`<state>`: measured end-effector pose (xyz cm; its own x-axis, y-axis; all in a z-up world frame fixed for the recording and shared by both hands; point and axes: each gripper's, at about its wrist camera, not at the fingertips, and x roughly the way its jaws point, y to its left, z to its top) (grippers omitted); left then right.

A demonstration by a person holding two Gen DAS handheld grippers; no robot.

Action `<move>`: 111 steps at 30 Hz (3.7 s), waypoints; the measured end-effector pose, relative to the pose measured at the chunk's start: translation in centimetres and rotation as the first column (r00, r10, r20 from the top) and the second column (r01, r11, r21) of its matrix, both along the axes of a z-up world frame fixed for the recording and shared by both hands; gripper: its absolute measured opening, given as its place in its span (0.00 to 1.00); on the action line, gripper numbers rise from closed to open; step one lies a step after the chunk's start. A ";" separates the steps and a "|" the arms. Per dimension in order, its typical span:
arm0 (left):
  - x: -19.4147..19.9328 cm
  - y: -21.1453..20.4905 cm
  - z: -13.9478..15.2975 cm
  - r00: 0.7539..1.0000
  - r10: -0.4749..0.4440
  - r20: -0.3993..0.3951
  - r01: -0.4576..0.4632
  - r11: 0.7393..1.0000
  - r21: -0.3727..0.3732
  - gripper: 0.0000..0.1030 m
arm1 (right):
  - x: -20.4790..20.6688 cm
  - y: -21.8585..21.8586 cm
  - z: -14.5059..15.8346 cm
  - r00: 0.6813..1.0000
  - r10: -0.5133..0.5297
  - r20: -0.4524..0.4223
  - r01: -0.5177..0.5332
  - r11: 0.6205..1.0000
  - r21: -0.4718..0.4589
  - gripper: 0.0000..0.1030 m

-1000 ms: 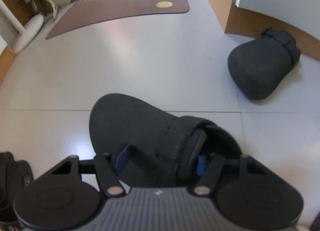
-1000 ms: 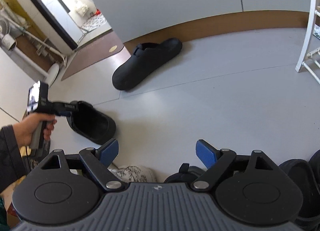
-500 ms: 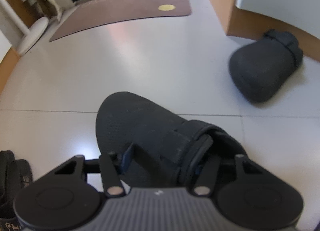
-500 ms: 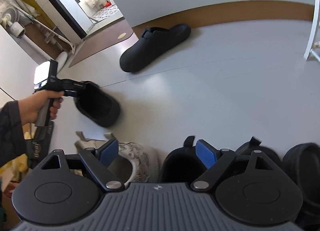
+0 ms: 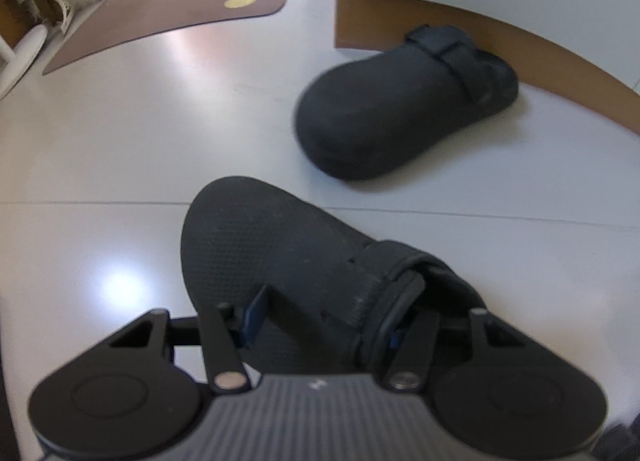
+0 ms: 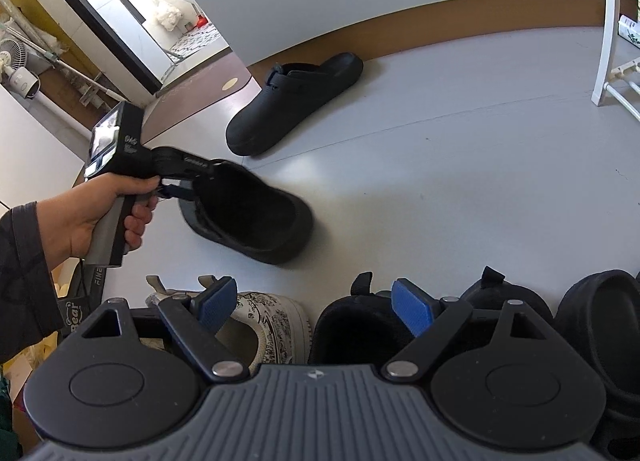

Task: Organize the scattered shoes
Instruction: 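Close the left tool on the black clog's strap, then carry the black clog with the left tool and set it down, opening, then move the right tool down onto the black clog's strap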

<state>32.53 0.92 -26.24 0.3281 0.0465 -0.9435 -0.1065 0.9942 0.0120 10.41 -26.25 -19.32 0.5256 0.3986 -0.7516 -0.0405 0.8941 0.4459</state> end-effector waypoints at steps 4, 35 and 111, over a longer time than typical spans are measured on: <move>0.1 -2.8 0.0 1.000 -0.029 -0.012 0.029 1.000 -0.011 0.56 | 0.2 -0.2 -0.2 1.000 -0.011 -0.002 0.011 1.000 0.004 0.86; -4.2 -5.4 8.5 0.959 -0.281 0.040 0.280 0.910 -0.305 0.70 | 2.0 0.9 0.6 0.991 -0.131 0.007 0.129 0.988 0.086 0.85; -15.5 0.0 7.5 0.966 -0.031 0.255 0.112 0.944 -0.310 0.71 | 11.2 2.7 -8.8 0.943 -0.202 -0.264 0.245 0.959 0.140 0.74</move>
<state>16.99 0.93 -18.71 0.5401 -0.2759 -0.7951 0.0058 0.9459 -0.3244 21.57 -23.54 -28.07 0.4245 0.4238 -0.8001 0.2807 0.7785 0.5613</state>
